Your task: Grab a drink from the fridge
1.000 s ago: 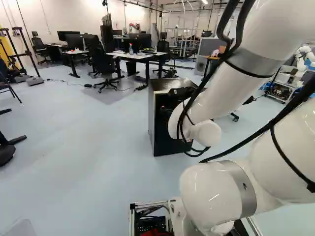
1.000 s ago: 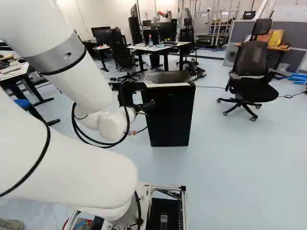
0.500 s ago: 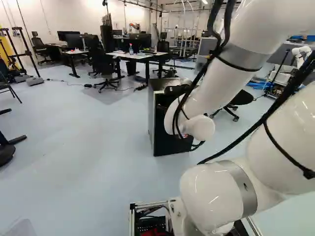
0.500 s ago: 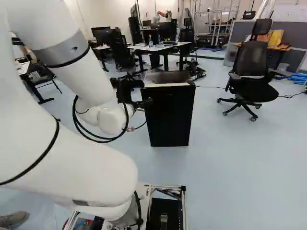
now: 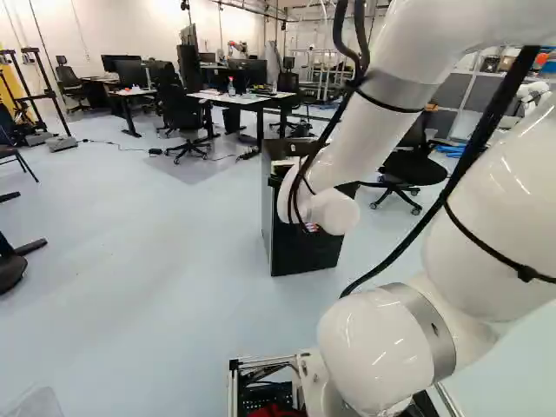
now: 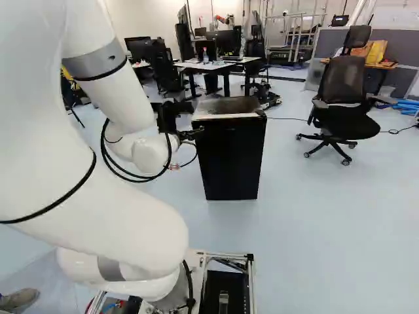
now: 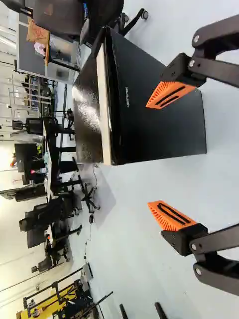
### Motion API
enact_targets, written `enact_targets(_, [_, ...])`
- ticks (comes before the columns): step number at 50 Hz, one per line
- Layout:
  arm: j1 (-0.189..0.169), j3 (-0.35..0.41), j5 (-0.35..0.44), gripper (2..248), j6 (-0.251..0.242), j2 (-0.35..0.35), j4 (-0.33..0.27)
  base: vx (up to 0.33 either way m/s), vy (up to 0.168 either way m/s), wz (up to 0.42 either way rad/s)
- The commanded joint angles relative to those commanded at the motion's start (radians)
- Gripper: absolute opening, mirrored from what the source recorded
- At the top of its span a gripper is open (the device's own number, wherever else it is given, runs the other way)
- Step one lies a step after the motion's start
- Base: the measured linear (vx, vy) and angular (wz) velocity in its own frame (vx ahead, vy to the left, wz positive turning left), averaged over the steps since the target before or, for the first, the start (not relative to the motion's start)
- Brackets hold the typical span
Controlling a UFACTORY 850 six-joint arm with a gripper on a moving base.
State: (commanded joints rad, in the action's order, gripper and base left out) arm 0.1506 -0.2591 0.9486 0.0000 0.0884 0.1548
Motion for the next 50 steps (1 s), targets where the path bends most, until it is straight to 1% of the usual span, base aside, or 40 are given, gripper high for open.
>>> enact_targets(19, [0.057, -0.078, 0.001, 247, 0.000, -0.079, 0.078, 0.000, 0.000, 0.000])
enact_targets(34, [0.099, -0.140, 0.019, 247, 0.000, -0.140, 0.133, 0.000, 0.000, 0.000])
enact_targets(50, [0.145, -0.185, 0.045, 247, 0.000, -0.182, 0.191, 0.000, 0.000, 0.000])
